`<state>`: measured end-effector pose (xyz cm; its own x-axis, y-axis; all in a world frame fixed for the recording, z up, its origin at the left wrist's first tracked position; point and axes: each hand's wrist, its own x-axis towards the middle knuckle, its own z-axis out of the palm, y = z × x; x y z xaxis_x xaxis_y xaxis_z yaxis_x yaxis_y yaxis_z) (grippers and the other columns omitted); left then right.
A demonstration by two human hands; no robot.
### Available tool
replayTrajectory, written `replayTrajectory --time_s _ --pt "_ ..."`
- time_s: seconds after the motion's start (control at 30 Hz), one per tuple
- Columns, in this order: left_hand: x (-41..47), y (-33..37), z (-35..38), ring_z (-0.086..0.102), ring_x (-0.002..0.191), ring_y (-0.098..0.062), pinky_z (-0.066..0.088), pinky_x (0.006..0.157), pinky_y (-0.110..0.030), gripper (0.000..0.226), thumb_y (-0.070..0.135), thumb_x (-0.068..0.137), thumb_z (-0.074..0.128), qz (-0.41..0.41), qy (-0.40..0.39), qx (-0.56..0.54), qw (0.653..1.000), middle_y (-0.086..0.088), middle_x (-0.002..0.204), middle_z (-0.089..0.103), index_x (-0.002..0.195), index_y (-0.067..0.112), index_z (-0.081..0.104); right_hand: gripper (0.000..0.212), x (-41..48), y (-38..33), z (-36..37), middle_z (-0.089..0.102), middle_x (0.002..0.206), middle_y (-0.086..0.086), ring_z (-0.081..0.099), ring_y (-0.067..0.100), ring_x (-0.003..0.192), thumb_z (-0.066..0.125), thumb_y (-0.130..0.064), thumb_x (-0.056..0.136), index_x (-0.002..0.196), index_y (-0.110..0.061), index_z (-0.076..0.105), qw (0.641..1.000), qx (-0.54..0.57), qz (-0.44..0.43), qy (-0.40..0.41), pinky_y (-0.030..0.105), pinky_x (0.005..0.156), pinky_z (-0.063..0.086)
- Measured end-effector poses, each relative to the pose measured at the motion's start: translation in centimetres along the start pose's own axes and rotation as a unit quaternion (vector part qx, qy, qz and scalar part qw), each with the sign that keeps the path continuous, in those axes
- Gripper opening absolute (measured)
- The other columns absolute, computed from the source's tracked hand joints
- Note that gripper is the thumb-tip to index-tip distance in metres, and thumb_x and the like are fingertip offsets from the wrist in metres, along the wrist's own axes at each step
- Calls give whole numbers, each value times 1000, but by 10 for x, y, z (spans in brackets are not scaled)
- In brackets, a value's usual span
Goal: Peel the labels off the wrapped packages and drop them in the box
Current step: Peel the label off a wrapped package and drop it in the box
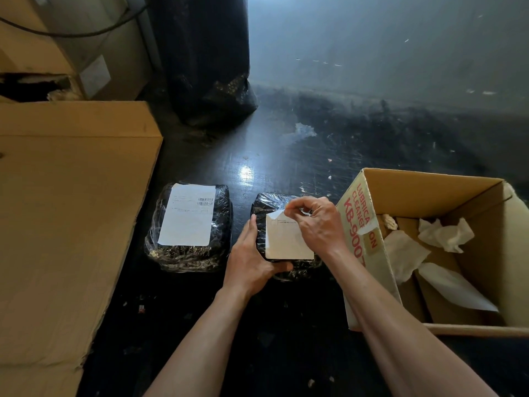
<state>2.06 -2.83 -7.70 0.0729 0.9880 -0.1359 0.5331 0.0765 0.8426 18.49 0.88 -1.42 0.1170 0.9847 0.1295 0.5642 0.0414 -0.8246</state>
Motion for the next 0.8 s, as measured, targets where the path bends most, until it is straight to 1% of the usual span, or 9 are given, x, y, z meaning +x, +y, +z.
replayTrajectory --time_s 0.13,0.2,0.27,0.33,0.43,0.5,0.63,0.73,0.8 --pt "1 2 -2 35 145 -7 23 108 -12 146 52 49 99 5 0 15 1000 9 164 31 163 18 16 9 3 3 2 72 81 -20 62 -13 85 81 -16 83 81 -24 79 1000 8 14 3 7 74 47" --pt "3 1 -4 40 143 -10 32 109 -19 146 56 46 97 9 -5 29 1000 8 161 34 162 22 16 8 9 5 2 75 82 -16 67 -7 85 81 -18 82 81 -25 78 999 20 27 -3 16 81 51" --pt "4 2 -8 39 144 -14 38 113 -31 146 57 46 96 7 -19 35 999 5 162 30 161 26 13 8 15 5 1 76 83 -16 69 -3 86 81 -21 82 79 -28 77 999 15 33 -12 26 87 55" --pt "8 2 -8 28 151 -16 34 119 -40 150 60 47 95 21 -41 45 998 3 168 17 162 32 2 9 21 3 -1 76 83 -17 69 -2 89 80 -24 83 78 -30 77 999 1 38 -23 33 91 56" --pt "13 0 -7 11 156 -14 22 121 -38 155 59 48 95 23 -68 47 996 2 172 0 162 35 -8 6 24 5 -5 75 83 -18 68 -2 90 80 -27 83 79 -30 77 999 -4 43 -31 38 90 57" --pt "15 -2 -6 11 156 -13 20 122 -38 156 61 46 95 16 -64 38 997 3 172 2 162 35 -4 5 23 7 -4 75 85 -17 68 -1 90 79 -28 84 81 -30 76 999 -2 40 -33 36 88 57" --pt "17 -5 -5 22 154 -11 30 123 -41 155 62 41 95 9 -50 28 998 7 171 12 163 32 4 7 19 8 0 75 85 -14 67 -2 84 79 -18 85 82 -25 77 999 3 25 -30 18 79 52" --pt "17 -5 -3 21 154 -11 25 122 -32 154 57 43 97 7 -51 16 999 6 171 13 163 31 5 7 11 7 1 75 86 -13 67 -2 85 79 -17 85 83 -23 77 1000 7 13 -22 17 78 53" --pt "17 -7 -2 22 153 -11 24 121 -30 154 56 43 98 7 -50 13 999 6 170 14 163 31 5 7 8 7 2 75 87 -13 66 -2 86 79 -16 84 84 -22 77 1000 -3 4 -12 16 79 53"
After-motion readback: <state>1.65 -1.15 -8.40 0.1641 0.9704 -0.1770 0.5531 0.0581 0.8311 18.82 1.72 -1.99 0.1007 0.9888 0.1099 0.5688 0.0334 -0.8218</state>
